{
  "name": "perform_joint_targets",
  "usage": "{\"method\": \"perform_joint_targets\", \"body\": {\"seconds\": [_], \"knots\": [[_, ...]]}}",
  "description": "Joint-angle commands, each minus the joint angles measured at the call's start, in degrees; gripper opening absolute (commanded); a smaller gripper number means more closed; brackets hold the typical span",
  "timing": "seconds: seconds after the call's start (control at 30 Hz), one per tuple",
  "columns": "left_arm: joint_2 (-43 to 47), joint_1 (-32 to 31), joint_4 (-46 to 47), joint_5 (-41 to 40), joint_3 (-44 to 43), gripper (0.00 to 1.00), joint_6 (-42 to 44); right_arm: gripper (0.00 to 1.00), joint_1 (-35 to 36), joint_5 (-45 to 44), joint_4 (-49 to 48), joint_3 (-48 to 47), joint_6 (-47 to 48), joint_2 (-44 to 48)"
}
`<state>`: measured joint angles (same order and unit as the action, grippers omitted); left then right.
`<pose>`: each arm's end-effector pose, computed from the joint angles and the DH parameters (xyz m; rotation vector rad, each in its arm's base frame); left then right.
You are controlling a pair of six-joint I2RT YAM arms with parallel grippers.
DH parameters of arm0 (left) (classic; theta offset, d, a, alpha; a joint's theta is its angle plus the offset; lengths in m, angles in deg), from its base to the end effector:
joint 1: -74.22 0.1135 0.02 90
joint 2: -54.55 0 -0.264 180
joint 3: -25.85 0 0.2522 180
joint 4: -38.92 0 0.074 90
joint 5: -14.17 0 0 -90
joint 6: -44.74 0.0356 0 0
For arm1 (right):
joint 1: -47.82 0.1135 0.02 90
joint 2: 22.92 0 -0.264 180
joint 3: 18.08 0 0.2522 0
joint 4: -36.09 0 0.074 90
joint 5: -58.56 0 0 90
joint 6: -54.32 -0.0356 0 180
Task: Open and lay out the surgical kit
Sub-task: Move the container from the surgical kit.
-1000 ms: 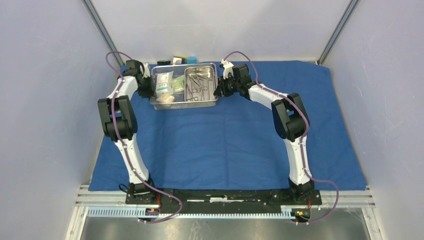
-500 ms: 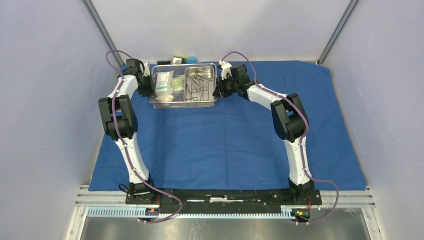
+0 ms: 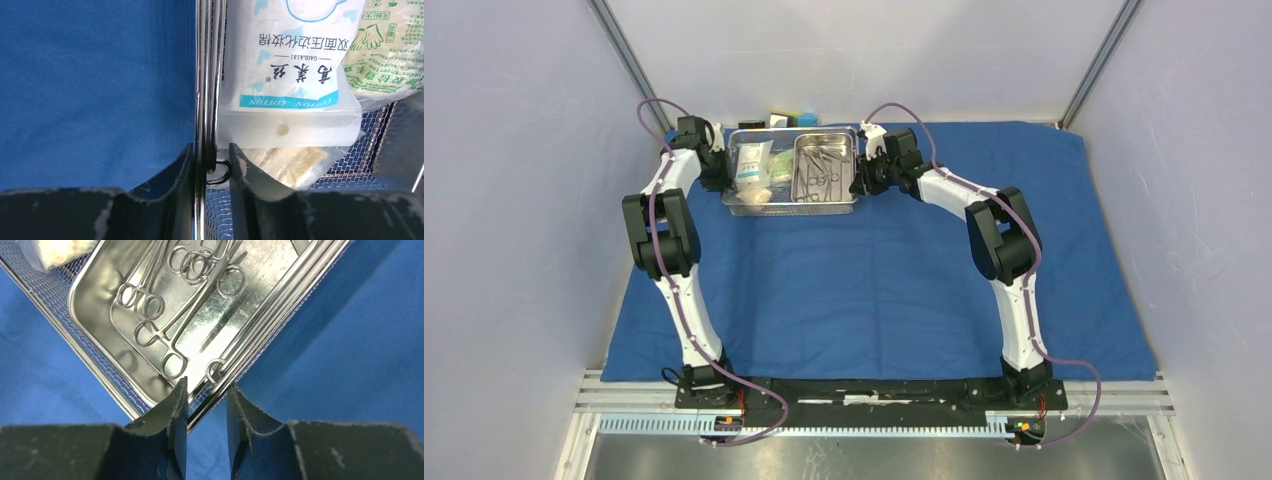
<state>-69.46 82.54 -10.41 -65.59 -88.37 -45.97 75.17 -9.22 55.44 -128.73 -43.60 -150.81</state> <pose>0.4681 0.0621 0.1959 -0.1398 2.5839 -0.1839 0.4458 0.2458 0.1833 -0.5990 2.1812 0.7643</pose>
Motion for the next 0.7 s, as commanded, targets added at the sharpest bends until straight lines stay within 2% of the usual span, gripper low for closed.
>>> {"method": "perform_joint_targets", "body": {"seconds": [0.0,0.3,0.37,0.47,0.53,0.6,0.67], "knots": [[2.3,-2.2,8.4,2.4,2.5,0.09,0.4,0.21,3.1,12.0,-0.9,2.9,6.2,4.5],[3.0,-3.4,9.8,1.9,3.9,0.09,-1.4,0.23,2.7,11.6,0.0,2.0,7.0,4.5],[3.6,-3.4,9.8,1.5,4.4,0.11,-1.4,0.27,2.5,11.5,0.2,2.4,7.3,4.5],[5.0,-3.4,9.9,0.2,5.7,0.17,-1.1,0.43,1.5,11.3,0.9,2.7,7.4,5.4],[6.7,-3.3,10.9,-0.7,7.3,0.26,-1.0,0.53,0.4,10.3,2.2,2.5,9.9,6.4],[8.2,-3.2,12.1,-2.3,8.6,0.41,-1.1,0.6,-1.0,9.3,4.0,2.0,12.3,7.7],[9.7,-3.0,13.5,-4.1,9.5,0.62,-1.2,0.66,-2.8,9.2,5.3,2.1,13.8,9.4]]}}
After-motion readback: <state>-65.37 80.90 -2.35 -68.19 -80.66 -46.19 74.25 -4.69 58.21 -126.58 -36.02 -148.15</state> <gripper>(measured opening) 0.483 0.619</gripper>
